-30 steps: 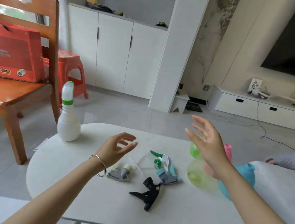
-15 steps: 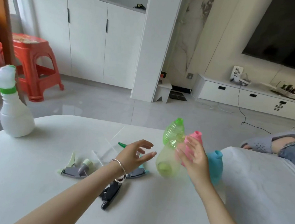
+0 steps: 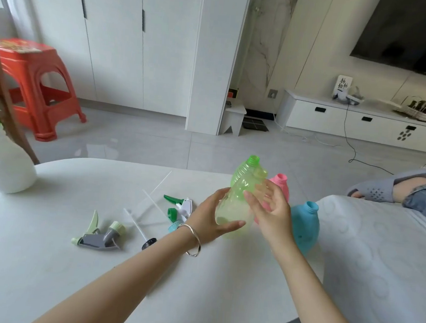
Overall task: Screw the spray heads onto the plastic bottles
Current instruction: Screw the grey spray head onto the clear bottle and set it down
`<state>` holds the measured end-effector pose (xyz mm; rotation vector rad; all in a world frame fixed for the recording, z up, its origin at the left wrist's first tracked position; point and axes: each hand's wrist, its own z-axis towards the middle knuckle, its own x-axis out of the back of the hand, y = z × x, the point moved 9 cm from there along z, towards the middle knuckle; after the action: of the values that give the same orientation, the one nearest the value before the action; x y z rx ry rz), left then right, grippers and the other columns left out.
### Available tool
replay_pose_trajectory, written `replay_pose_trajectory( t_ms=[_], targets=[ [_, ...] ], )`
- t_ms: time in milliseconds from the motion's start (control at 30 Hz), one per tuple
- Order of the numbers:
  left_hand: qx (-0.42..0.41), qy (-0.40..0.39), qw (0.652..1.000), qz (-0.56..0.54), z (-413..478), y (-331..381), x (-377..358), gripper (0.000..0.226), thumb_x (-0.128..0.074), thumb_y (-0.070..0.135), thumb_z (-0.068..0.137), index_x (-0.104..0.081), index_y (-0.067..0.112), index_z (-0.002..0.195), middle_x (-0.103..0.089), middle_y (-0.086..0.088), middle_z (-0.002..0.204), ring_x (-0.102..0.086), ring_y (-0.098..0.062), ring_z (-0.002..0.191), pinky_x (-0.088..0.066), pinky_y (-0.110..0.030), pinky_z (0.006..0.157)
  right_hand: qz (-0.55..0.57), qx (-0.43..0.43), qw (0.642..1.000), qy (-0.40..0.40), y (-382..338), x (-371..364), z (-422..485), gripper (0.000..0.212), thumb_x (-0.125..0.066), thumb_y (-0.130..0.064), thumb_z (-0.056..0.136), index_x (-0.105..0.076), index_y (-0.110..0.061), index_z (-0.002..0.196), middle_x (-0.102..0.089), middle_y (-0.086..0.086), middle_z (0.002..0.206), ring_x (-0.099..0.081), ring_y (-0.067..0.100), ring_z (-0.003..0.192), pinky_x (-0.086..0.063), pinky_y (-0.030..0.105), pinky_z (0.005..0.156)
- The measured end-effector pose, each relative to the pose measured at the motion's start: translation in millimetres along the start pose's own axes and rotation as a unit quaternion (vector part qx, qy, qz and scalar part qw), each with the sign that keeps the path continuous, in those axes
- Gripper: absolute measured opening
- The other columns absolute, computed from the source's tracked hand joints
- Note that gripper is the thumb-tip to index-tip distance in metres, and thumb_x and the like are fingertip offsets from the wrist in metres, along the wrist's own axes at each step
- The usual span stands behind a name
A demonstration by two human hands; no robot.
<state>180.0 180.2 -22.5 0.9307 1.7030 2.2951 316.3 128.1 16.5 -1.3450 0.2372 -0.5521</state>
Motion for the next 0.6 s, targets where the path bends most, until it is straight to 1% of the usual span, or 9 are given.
replay_pose_trajectory(
  t_ms=[67, 100, 200, 267, 367, 433, 467, 533, 600],
  targets=[
    [-0.014, 0.014, 1.000, -0.006, -5, 6, 11, 0.077, -0.081, 0.037, 0.069, -0.041, 0.025, 0.133, -0.053, 0.011, 0.126, -0.049, -0.005, 0.119, -0.033, -0.003, 0.094, 0.042, -0.030, 0.999, -0.002, -2, -3, -3, 0.059, -0.074, -0.057, 0.060, -0.054, -0.038, 0.113, -0.060, -0.010, 0.123, -0.056, 0.012, 0.117, -0.046, 0.042, 0.101],
    [-0.017, 0.024, 1.000, -0.005, -8, 9, 20, 0.077, -0.083, 0.038, 0.066, -0.042, 0.027, 0.131, -0.055, 0.012, 0.123, -0.051, -0.004, 0.116, -0.034, -0.001, 0.091, 0.059, -0.041, 0.997, -0.009, -3, -7, -5, 0.068, -0.073, -0.059, 0.058, -0.055, -0.032, 0.117, -0.061, -0.007, 0.122, -0.057, 0.013, 0.117, -0.045, 0.043, 0.103],
    [-0.022, 0.048, 0.999, 0.009, -19, 13, 50, 0.077, -0.085, 0.042, 0.060, -0.047, 0.026, 0.125, -0.059, 0.008, 0.121, -0.057, -0.008, 0.110, -0.043, -0.016, 0.094, 0.102, -0.055, 0.993, -0.036, -9, -29, -13, 0.077, -0.073, -0.053, 0.060, -0.052, -0.017, 0.125, -0.065, 0.000, 0.119, -0.062, 0.016, 0.112, -0.050, 0.044, 0.098],
    [-0.022, 0.058, 0.998, 0.024, -30, 12, 74, 0.076, -0.086, 0.042, 0.059, -0.049, 0.025, 0.123, -0.061, 0.008, 0.118, -0.059, -0.007, 0.107, -0.046, -0.018, 0.092, 0.122, -0.056, 0.989, -0.061, -15, -48, -17, 0.072, -0.073, -0.046, 0.064, -0.051, -0.014, 0.125, -0.065, 0.003, 0.120, -0.063, 0.017, 0.111, -0.054, 0.039, 0.092],
    [-0.018, 0.090, 0.995, 0.037, -51, 8, 120, 0.069, -0.086, 0.043, 0.059, -0.046, 0.033, 0.115, -0.058, 0.021, 0.111, -0.057, 0.012, 0.098, -0.040, 0.000, 0.078, 0.126, -0.049, 0.984, -0.118, -22, -84, -26, 0.048, -0.070, -0.030, 0.077, -0.054, -0.019, 0.121, -0.061, 0.002, 0.121, -0.065, 0.011, 0.104, -0.057, 0.030, 0.083],
    [-0.015, 0.123, 0.991, 0.047, -68, 4, 155, 0.068, -0.083, 0.048, 0.057, -0.044, 0.040, 0.111, -0.052, 0.029, 0.110, -0.048, 0.027, 0.096, -0.035, 0.007, 0.074, 0.123, -0.043, 0.979, -0.154, -24, -109, -33, 0.037, -0.068, -0.024, 0.080, -0.056, -0.024, 0.115, -0.060, 0.000, 0.119, -0.066, 0.005, 0.096, -0.056, 0.027, 0.082],
    [-0.012, 0.136, 0.989, 0.054, -76, 1, 172, 0.068, -0.081, 0.053, 0.055, -0.044, 0.042, 0.110, -0.051, 0.030, 0.111, -0.045, 0.030, 0.097, -0.034, 0.008, 0.074, 0.115, -0.044, 0.978, -0.170, -24, -121, -37, 0.036, -0.068, -0.023, 0.081, -0.056, -0.026, 0.115, -0.060, -0.001, 0.120, -0.066, 0.002, 0.094, -0.055, 0.026, 0.083],
    [0.000, 0.154, 0.986, 0.069, -93, -7, 203, 0.067, -0.078, 0.057, 0.052, -0.044, 0.046, 0.108, -0.052, 0.028, 0.113, -0.046, 0.028, 0.100, -0.035, 0.007, 0.075, 0.088, -0.043, 0.975, -0.200, -22, -143, -44, 0.036, -0.069, -0.023, 0.082, -0.056, -0.027, 0.115, -0.059, -0.002, 0.123, -0.065, -0.003, 0.094, -0.053, 0.024, 0.085],
    [0.019, 0.167, 0.983, 0.075, -110, -21, 229, 0.064, -0.079, 0.057, 0.051, -0.043, 0.053, 0.104, -0.054, 0.026, 0.113, -0.049, 0.023, 0.101, -0.036, 0.006, 0.075, 0.063, -0.042, 0.970, -0.229, -20, -166, -52, 0.037, -0.071, -0.021, 0.081, -0.056, -0.029, 0.114, -0.058, -0.003, 0.124, -0.064, 0.002, 0.100, -0.051, 0.020, 0.085]
  ],
)
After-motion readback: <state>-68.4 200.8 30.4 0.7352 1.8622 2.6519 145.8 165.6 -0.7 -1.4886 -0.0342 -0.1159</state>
